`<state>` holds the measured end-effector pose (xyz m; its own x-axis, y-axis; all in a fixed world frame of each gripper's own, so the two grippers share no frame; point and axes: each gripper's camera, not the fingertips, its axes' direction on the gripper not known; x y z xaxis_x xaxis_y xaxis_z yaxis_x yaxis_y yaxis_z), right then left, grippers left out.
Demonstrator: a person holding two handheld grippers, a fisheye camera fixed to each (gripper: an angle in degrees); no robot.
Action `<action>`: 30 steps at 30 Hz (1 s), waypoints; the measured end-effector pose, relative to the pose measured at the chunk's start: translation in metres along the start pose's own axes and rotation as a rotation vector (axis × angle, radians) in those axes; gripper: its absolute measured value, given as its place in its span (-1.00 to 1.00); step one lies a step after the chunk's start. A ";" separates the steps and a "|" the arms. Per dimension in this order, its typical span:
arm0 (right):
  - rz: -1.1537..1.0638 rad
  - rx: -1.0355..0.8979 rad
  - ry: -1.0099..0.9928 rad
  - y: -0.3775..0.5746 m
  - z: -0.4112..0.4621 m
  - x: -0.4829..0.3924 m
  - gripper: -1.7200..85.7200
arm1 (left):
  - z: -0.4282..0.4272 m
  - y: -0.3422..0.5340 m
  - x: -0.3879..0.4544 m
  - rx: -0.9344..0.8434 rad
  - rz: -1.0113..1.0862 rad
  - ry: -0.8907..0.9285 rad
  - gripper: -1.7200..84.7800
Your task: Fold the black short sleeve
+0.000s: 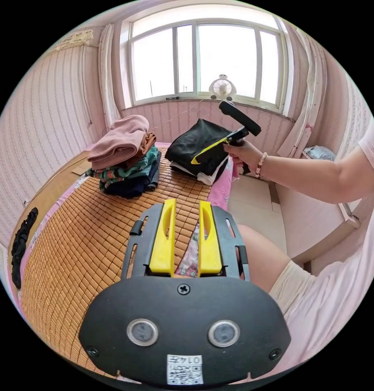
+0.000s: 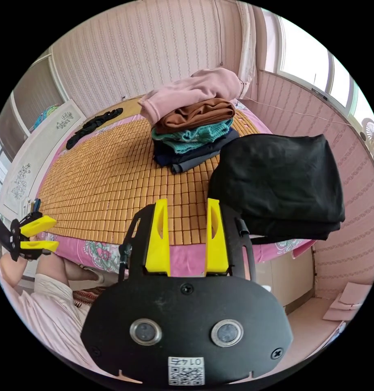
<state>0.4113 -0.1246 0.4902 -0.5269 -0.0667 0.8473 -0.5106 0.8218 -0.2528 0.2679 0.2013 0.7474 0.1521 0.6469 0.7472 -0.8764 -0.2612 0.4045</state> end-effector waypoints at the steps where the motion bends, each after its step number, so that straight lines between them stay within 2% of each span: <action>1: 0.026 0.015 0.003 -0.026 -0.003 0.014 -0.65 | 0.024 -0.021 -0.003 0.011 0.020 0.011 -0.78; 5: 0.048 -0.094 0.028 -0.086 0.012 0.046 -0.69 | 0.110 -0.088 -0.017 -0.009 -0.010 0.047 -0.79; 8: 0.030 -0.110 0.144 -0.097 0.008 0.061 -0.90 | 0.163 -0.123 -0.026 -0.068 -0.055 0.085 -0.77; 12: 0.038 0.004 0.023 -0.081 -0.060 0.082 -0.94 | 0.206 -0.150 -0.020 -0.114 0.019 0.065 -0.74; 15: 0.102 0.109 0.026 -0.046 -0.124 0.100 -0.94 | 0.229 -0.164 -0.020 -0.128 0.005 0.090 -0.73; 21: 0.298 0.063 0.025 -0.005 -0.167 0.144 -0.93 | 0.249 -0.187 -0.004 -0.100 0.053 0.139 -0.71; 24: 0.327 0.153 0.022 -0.014 -0.198 0.133 -0.88 | 0.240 -0.193 -0.011 -0.056 0.012 0.157 -0.72; 27: 0.177 0.295 -0.036 -0.051 -0.223 0.086 -0.84 | 0.242 -0.196 -0.017 -0.069 0.023 0.131 -0.71; 30: 0.054 0.270 -0.033 -0.108 -0.208 0.041 -0.76 | 0.251 -0.200 -0.021 -0.112 0.000 0.148 -0.71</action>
<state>0.5860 -0.0983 0.6492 -0.5782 -0.0489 0.8144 -0.6414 0.6441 -0.4167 0.5546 0.0599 0.7831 0.0907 0.7476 0.6579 -0.9232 -0.1846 0.3370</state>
